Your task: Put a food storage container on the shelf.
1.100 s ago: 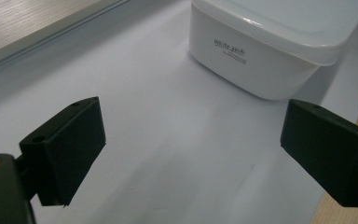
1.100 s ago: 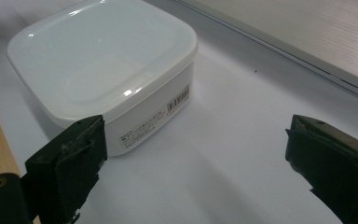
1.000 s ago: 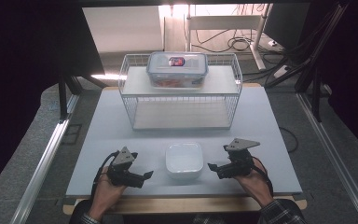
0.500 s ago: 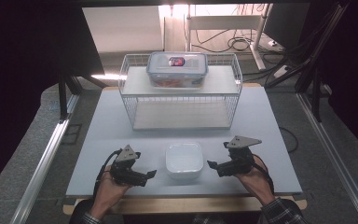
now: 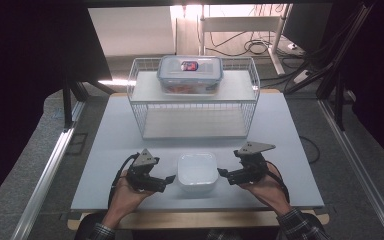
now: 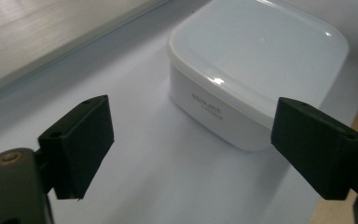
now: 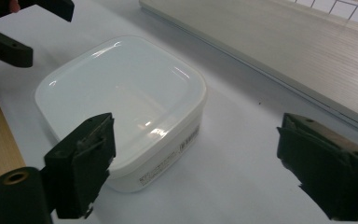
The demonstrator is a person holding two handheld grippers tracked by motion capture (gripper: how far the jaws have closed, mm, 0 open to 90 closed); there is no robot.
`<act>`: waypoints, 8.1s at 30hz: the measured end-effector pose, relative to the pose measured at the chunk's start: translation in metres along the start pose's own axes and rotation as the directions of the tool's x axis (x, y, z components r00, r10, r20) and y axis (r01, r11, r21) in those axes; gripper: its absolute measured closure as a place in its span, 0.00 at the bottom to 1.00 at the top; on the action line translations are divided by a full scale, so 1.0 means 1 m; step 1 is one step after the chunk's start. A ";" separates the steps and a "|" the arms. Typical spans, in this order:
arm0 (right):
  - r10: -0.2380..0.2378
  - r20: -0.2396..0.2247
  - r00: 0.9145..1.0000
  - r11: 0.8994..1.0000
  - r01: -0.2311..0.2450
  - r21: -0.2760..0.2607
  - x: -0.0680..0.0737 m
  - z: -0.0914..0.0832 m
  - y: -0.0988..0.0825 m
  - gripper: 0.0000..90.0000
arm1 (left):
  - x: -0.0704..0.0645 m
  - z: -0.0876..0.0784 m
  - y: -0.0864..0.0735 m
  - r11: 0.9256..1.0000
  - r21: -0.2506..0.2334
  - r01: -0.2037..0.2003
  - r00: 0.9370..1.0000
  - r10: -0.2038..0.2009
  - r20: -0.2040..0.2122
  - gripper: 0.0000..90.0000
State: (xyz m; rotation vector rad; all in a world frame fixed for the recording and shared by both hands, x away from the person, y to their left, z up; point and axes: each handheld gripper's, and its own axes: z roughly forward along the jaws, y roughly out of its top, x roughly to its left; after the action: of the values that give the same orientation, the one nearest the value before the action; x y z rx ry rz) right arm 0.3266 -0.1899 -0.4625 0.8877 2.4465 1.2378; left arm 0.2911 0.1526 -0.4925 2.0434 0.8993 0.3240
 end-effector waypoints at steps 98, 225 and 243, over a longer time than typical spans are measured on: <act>0.163 -0.091 0.982 0.973 -0.175 -0.151 -0.014 -0.017 0.094 0.87 | 0.019 -0.038 0.108 0.971 -0.157 0.181 0.983 -0.175 0.053 0.87; 0.248 -0.001 0.969 0.941 -0.241 -0.237 -0.087 -0.013 0.278 0.50 | 0.116 -0.065 0.284 0.963 -0.235 0.134 0.987 -0.150 -0.050 0.41; 0.082 -0.020 0.996 0.968 -0.084 -0.236 -0.077 -0.023 0.239 0.22 | 0.098 -0.069 0.241 0.966 -0.248 0.075 0.997 -0.075 0.008 0.11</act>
State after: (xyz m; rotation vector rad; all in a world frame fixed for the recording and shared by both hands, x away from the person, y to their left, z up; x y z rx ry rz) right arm 0.4722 -0.1449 -0.2610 0.9253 2.2274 1.5280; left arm 0.4402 0.1730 -0.2689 1.7753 0.8877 0.3772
